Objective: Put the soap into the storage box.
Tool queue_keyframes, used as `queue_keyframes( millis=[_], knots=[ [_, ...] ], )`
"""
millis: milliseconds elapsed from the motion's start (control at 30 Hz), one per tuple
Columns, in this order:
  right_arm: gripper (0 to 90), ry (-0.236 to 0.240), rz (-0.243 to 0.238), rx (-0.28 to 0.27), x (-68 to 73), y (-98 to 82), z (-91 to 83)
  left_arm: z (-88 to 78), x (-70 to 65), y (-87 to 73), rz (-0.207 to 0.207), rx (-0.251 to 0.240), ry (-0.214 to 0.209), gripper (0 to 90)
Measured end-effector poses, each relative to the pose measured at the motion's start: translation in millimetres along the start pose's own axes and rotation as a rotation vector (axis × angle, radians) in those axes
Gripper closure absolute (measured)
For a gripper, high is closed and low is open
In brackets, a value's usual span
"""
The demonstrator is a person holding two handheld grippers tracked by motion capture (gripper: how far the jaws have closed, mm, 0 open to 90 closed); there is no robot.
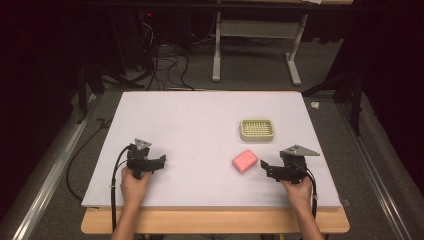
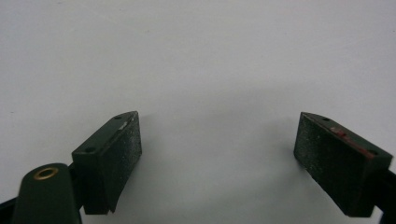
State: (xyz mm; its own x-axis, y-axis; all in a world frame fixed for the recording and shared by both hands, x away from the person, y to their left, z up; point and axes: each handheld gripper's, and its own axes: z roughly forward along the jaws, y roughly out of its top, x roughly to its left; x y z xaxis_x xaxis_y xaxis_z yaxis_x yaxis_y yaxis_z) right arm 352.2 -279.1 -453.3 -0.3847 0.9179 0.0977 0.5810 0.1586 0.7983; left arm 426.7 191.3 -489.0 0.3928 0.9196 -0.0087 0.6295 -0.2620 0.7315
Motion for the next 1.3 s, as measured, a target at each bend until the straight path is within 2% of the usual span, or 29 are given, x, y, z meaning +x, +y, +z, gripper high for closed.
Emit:
queue_keyframes(
  millis=[167, 267, 367, 767, 1133, 1300],
  knots=[
    [13.7, 0.026, -0.028, 0.008, 12.1, -0.2, 3.5, 0.0, 0.0, 0.0, 0.001, 0.0, 0.0, 15.4],
    [13.6, 0.034, -0.03, 0.007, 15.4, 0.3, 4.9, 0.0, 0.1, 0.0, 0.0, 0.0, 0.0, 15.4],
    [13.3, 0.038, -0.052, 0.01, 20.0, 1.7, 7.5, 0.0, 0.1, 0.0, 0.0, 0.0, -0.001, 15.4],
    [12.6, 0.072, -0.08, 0.021, 39.4, 7.3, 23.8, 0.0, 0.1, 0.0, 0.0, 0.0, -0.001, 15.4],
    [12.4, 0.074, -0.113, 0.046, 49.8, 14.9, 37.4, 0.0, 0.2, 0.1, 0.0, 0.001, -0.001, 15.4],
    [12.3, 0.061, -0.134, 0.057, 54.1, 19.4, 46.2, 0.3, 0.7, 0.2, -0.005, 0.002, -0.003, 15.2]
  ],
)
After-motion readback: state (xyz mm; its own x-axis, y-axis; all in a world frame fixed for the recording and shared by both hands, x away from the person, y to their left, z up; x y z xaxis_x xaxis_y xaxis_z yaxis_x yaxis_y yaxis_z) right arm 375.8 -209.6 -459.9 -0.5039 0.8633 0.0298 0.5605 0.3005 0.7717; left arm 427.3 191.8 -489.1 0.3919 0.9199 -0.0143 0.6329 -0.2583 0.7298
